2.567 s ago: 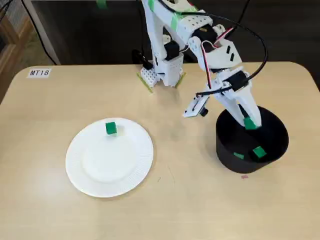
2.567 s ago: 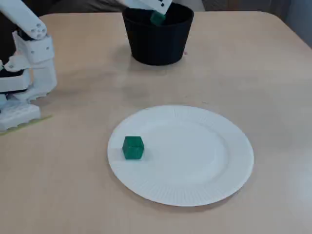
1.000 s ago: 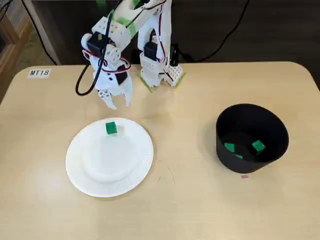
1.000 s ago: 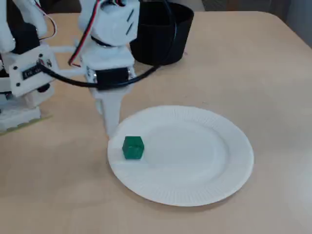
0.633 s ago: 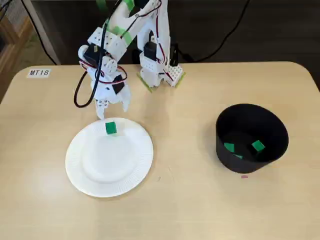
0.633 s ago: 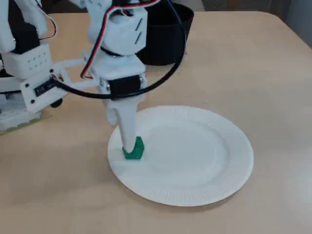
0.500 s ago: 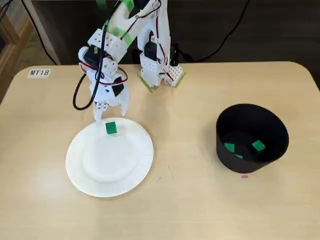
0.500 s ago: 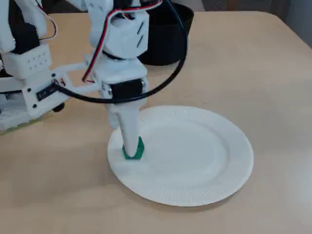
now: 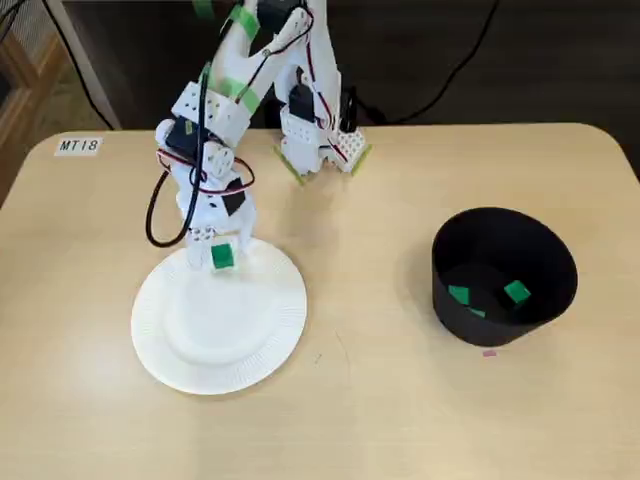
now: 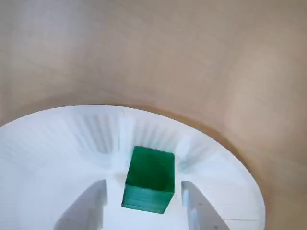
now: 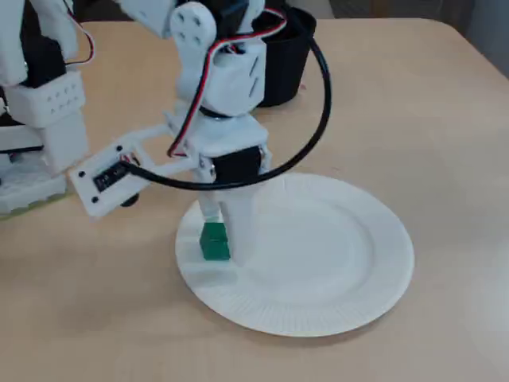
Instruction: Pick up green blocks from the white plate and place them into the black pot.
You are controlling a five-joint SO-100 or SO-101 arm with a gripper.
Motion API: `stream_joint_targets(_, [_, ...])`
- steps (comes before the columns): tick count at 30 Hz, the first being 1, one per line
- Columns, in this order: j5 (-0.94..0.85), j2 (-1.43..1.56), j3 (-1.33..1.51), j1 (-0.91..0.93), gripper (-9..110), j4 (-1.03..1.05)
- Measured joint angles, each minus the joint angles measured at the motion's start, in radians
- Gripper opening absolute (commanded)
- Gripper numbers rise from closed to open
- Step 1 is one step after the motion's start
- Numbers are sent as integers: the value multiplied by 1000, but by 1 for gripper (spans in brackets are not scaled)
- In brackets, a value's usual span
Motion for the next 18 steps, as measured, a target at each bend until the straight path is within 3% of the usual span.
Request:
stream_joint_targets(3, [0,-35,-23,2,-2,-14])
stream_joint_targets(13, [-23,-60,-66,-12,-2,-107])
stream_joint_targets(18, [-166,-17,-160,-121,-2,-225])
